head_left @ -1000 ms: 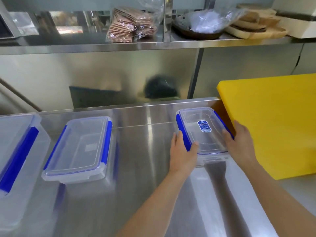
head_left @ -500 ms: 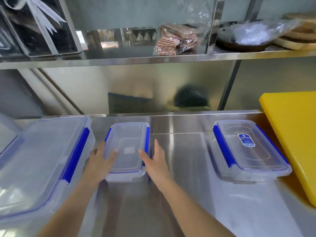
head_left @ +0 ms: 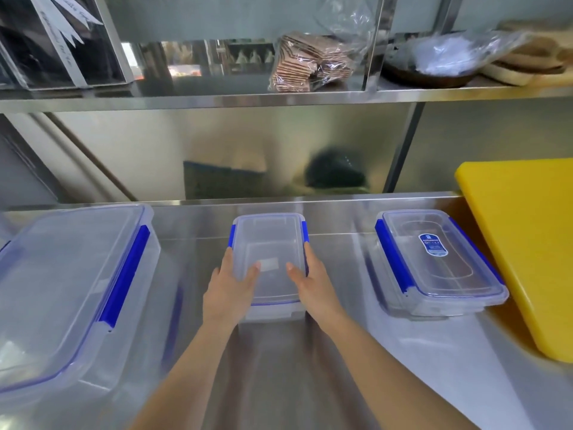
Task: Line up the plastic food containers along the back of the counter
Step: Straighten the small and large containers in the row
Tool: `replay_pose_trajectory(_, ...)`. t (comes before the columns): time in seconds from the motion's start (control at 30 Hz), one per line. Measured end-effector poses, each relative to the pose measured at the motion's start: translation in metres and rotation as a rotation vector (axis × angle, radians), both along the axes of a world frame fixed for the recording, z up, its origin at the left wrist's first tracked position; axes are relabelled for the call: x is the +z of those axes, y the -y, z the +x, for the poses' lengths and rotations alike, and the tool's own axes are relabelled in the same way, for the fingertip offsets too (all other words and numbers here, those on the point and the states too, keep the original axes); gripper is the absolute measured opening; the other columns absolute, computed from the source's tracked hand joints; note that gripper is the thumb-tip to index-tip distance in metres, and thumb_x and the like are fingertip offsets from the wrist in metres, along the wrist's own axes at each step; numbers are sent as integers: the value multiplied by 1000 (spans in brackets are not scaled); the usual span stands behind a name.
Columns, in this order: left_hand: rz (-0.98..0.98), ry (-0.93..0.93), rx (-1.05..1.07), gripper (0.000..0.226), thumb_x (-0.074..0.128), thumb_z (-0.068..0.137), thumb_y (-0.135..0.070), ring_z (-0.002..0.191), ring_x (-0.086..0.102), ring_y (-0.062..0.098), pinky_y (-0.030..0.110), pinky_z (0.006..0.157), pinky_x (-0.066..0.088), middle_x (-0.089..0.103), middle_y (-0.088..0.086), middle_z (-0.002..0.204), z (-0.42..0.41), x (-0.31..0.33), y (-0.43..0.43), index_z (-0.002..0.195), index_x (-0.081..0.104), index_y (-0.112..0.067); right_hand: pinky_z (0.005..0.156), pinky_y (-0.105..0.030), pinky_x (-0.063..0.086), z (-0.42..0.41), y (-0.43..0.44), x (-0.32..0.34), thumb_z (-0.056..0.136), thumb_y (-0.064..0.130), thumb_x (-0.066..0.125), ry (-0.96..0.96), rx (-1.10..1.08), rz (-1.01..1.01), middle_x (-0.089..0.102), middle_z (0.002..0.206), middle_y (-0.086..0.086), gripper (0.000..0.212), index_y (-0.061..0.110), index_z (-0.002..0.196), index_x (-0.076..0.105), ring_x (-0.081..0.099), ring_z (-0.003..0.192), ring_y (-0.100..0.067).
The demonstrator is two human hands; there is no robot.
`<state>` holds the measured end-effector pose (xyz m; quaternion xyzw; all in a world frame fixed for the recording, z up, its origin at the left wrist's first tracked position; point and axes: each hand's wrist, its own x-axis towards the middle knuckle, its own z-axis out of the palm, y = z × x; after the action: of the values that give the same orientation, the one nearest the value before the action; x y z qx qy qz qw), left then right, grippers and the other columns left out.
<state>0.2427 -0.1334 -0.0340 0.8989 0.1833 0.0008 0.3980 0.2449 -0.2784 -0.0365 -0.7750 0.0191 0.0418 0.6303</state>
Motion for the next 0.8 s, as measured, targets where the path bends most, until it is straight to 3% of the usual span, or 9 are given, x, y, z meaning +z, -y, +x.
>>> replay_pose_trajectory(0.1,5,-14,8,76,42,85,-61,135,36,33,52,108,32,38,10,149,-1,-1,0,148,15,-26,103,-45,44,0,-2,0,91,35,45,-15,21,-86,41,142,-3,53,34,141,27,49,121,-18)
replay_pose_trajectory(0.23,52,54,-50,76,46,86,-56,135,33,31,50,107,35,27,11,152,-8,18,3,147,16,-22,112,-45,30,-1,5,12,91,46,43,86,-173,-460,28,151,-5,64,22,145,18,31,136,-25)
replay_pose_trajectory(0.33,89,294,-43,58,50,88,-48,130,42,25,42,104,37,44,6,145,-17,58,-25,138,40,-20,105,-36,36,-7,-5,37,91,38,47,323,-254,-317,44,137,-3,49,17,134,36,41,125,-22)
replay_pose_trajectory(0.4,166,424,69,42,50,89,-43,112,56,28,42,92,43,61,5,127,-29,85,-73,123,54,-19,102,-31,34,-17,-42,46,91,35,49,304,-101,-180,47,129,1,44,18,131,40,41,124,-20)
replay_pose_trajectory(0.43,212,441,125,39,50,89,-41,107,58,31,42,91,42,64,5,122,-36,95,-102,120,56,-18,106,-31,32,-23,-65,48,90,37,49,248,-8,-131,44,136,2,48,20,134,38,38,129,-18)
replay_pose_trajectory(0.53,440,243,292,47,49,89,-45,112,53,43,49,98,37,60,19,125,-55,101,-188,123,54,-13,107,-29,24,-40,-128,46,88,46,51,54,199,-39,24,153,6,67,27,144,22,25,139,-12)
replay_pose_trajectory(0.6,475,-5,419,63,48,84,-57,123,43,47,53,105,29,49,26,134,-68,91,-235,131,46,-15,103,-25,27,-48,-159,44,85,47,56,-36,255,72,29,143,12,73,29,145,19,32,129,-5)
replay_pose_trajectory(0.7,237,-200,491,79,50,83,-60,130,31,49,55,107,23,33,32,143,-83,66,-283,143,29,-13,95,-21,31,-56,-195,41,82,43,62,-93,227,200,30,122,19,76,30,143,20,36,110,3)
replay_pose_trajectory(0.8,67,-165,433,74,51,85,-55,121,44,47,55,100,36,45,30,135,-92,47,-297,139,35,-7,111,-38,32,-63,-221,39,81,40,64,-106,208,202,28,147,10,83,29,146,14,34,134,-13)
